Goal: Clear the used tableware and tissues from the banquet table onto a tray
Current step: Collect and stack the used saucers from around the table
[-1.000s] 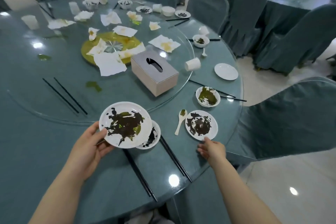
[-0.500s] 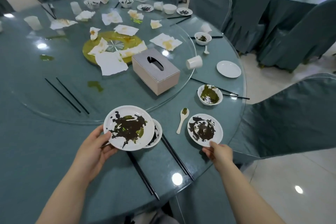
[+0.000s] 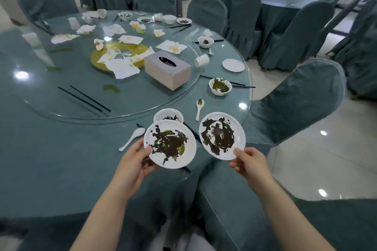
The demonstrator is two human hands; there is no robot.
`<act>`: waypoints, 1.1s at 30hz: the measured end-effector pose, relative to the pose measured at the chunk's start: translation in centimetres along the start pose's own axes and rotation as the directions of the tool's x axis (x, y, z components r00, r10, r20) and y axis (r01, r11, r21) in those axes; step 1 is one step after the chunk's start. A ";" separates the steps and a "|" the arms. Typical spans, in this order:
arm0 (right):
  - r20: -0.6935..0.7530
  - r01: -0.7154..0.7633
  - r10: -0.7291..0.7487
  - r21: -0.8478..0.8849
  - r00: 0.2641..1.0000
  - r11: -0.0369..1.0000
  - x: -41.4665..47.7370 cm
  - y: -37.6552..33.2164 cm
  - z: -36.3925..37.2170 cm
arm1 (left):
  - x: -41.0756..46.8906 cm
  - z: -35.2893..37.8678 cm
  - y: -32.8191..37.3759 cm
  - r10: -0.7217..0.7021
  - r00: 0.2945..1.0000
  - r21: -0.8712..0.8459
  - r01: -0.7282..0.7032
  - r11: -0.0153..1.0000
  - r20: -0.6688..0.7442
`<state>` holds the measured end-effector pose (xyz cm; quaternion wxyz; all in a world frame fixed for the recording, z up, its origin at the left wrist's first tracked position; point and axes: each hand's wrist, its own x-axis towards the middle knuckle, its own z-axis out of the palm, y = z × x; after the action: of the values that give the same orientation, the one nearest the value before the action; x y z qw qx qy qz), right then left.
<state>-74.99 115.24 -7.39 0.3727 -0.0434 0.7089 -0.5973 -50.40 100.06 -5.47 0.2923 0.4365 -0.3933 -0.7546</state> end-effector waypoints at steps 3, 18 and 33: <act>0.035 0.019 -0.017 -0.045 0.999 0.999 -4.3 0.4 -1.3 | -2.0 1.4 -1.6 -0.036 0.997 0.008 0.035 0.999 0.071; -0.116 0.242 -0.249 -0.071 0.961 0.968 -13.6 0.4 -14.1 | -10.4 16.4 -6.5 -0.119 0.845 0.181 0.027 0.983 0.521; -0.339 0.236 -0.216 0.016 0.916 0.972 -19.3 2.5 -47.2 | -23.8 41.9 -22.4 -0.190 0.705 0.206 0.063 0.976 0.683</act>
<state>-87.56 164.20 0.07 0.1763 -0.0124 0.7350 -0.6546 -79.17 144.53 -1.31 0.0316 0.1678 -0.5052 -0.8459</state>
